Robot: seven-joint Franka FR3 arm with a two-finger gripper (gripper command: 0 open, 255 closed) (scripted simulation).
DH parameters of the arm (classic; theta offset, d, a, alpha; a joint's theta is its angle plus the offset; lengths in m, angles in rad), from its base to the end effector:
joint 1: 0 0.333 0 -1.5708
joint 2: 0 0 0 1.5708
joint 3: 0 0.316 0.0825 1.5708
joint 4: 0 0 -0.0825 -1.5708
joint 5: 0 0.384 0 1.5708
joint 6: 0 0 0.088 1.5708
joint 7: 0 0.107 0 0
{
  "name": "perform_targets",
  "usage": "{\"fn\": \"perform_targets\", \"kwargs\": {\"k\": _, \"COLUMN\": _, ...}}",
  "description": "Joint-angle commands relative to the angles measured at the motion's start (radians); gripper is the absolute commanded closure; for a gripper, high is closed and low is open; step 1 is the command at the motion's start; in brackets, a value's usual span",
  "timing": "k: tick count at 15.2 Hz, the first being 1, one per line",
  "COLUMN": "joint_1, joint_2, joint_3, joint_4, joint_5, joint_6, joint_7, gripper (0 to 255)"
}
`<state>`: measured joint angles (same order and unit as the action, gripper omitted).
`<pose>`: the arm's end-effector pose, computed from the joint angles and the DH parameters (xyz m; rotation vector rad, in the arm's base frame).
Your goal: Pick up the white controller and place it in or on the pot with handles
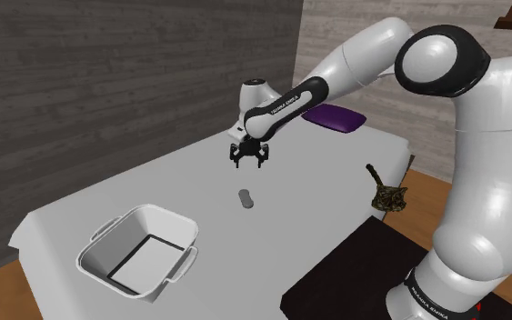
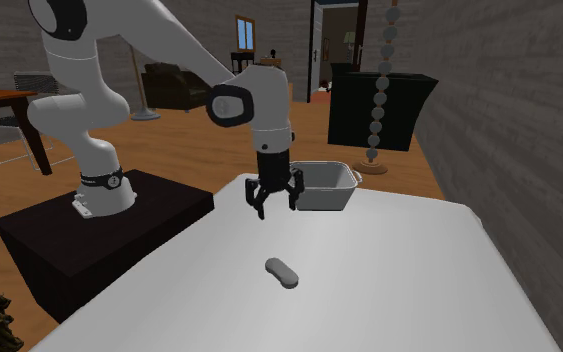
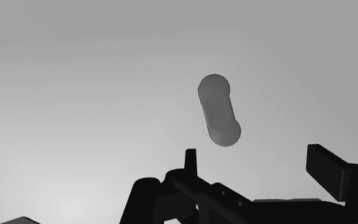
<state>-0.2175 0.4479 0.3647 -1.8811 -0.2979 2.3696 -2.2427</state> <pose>0.6362 0.0758 0.2916 0.8760 2.9120 -0.0199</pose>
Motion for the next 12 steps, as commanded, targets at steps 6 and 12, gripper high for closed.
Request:
{"fn": "perform_targets", "kwargs": {"k": 6, "joint_1": -0.027, "joint_2": 0.166, "joint_3": -0.008, "joint_4": 0.002, "joint_5": -0.025, "joint_6": 0.116, "joint_7": -0.105, "gripper": 0}}
{"fn": "perform_targets", "kwargs": {"k": 12, "joint_1": -0.036, "joint_2": 0.299, "joint_3": -0.020, "joint_4": 0.037, "joint_5": -0.049, "joint_6": 0.179, "joint_7": -0.170, "gripper": 0}}
